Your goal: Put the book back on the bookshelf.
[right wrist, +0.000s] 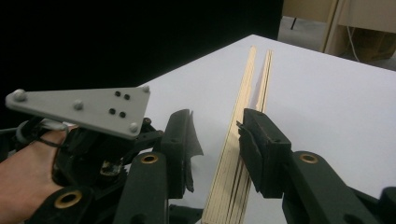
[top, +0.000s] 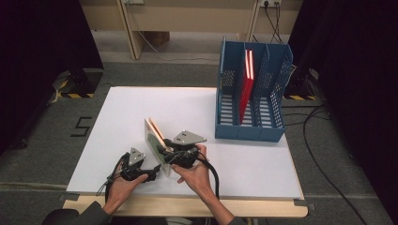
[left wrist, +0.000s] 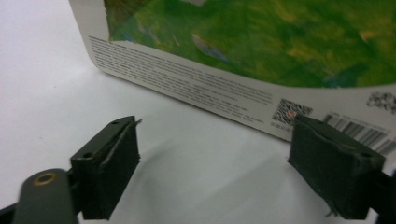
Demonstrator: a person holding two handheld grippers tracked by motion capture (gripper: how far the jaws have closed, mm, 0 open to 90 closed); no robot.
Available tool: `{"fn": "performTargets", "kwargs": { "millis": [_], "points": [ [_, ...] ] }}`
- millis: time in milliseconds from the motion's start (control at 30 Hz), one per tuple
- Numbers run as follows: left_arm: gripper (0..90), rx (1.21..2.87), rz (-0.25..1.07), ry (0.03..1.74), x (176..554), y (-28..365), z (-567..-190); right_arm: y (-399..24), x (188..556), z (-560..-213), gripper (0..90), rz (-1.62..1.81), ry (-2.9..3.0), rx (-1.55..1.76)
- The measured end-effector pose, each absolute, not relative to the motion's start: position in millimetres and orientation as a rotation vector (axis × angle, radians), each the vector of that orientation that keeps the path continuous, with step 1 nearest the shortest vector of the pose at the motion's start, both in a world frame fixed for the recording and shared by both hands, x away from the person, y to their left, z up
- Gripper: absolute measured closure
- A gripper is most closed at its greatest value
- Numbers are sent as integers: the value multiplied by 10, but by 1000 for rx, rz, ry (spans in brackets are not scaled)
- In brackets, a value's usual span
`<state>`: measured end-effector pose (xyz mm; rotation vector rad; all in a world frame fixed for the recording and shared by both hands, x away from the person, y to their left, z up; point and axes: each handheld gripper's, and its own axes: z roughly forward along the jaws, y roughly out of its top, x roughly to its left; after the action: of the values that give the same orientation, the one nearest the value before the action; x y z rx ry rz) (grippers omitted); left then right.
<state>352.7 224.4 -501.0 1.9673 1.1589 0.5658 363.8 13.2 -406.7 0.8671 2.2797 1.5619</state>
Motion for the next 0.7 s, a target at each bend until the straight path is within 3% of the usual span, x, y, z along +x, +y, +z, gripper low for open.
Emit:
{"fn": "performTargets", "kwargs": {
  "millis": [700],
  "points": [
    [149,1856,601,1203,3567,2558,-4857,322,3517,-4067,613,1572,2310,770]
  ]
}}
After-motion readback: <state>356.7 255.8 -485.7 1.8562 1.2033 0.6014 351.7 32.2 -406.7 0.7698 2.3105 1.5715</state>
